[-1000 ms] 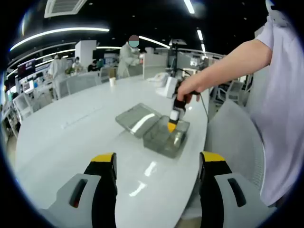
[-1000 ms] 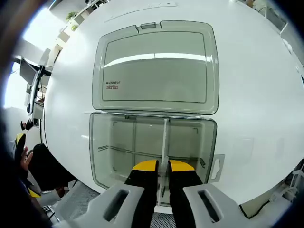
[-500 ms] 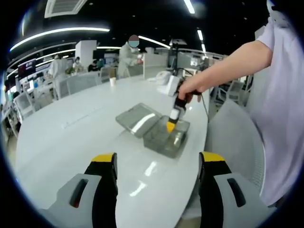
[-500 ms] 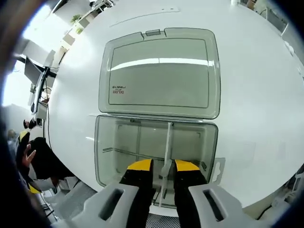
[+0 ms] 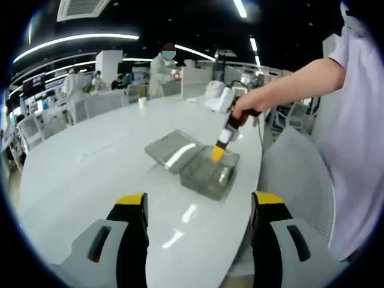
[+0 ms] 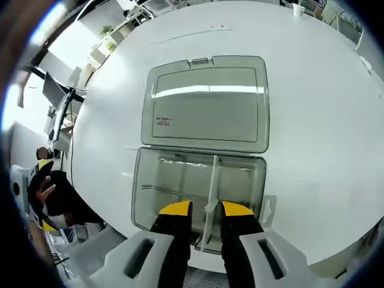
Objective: Insert the divider into the dual guide fixture by aligning both edges with the guide slots and pushing it downward to the bottom, including one-sided entry, uneven engagement, binding, and posture correction.
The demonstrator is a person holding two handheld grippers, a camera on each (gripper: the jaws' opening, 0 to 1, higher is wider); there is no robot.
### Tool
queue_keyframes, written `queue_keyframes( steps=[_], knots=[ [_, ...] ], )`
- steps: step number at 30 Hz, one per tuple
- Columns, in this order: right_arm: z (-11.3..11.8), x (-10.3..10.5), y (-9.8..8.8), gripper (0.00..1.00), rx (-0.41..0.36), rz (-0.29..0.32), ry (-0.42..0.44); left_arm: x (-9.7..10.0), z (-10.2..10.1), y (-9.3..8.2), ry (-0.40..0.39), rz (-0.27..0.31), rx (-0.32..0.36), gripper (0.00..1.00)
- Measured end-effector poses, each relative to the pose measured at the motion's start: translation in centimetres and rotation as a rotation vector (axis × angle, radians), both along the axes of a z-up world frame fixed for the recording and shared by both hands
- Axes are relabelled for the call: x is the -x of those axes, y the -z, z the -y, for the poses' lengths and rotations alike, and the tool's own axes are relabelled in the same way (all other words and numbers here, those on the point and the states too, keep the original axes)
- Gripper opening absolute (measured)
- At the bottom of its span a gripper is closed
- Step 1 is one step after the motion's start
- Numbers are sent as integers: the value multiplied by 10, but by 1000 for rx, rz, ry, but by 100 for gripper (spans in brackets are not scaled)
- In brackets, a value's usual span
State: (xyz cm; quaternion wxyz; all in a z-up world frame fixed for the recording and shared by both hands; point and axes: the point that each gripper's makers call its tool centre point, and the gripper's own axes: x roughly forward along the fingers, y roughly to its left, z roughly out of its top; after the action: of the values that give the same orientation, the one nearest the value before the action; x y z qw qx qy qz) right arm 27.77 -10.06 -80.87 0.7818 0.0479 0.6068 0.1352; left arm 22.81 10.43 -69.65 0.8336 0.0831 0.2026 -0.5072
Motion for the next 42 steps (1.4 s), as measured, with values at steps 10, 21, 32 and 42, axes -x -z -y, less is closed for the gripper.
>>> queue_keyframes(
  steps=[10,21,32,42],
  knots=[
    [3,-2,-22,16,-44,127,-17,-1,1,-1,-23,-13,12,68],
    [2,-16,-48,18,-69,322,-95,-5,2,1,-74,-38,25,68],
    [-13,-20,-73,20,-143,547,-183,-7,7,8,-122,-76,32,68],
    [-3,-1,-83,25,-229,673,-263,-12,14,18,-161,-107,32,67]
  ],
)
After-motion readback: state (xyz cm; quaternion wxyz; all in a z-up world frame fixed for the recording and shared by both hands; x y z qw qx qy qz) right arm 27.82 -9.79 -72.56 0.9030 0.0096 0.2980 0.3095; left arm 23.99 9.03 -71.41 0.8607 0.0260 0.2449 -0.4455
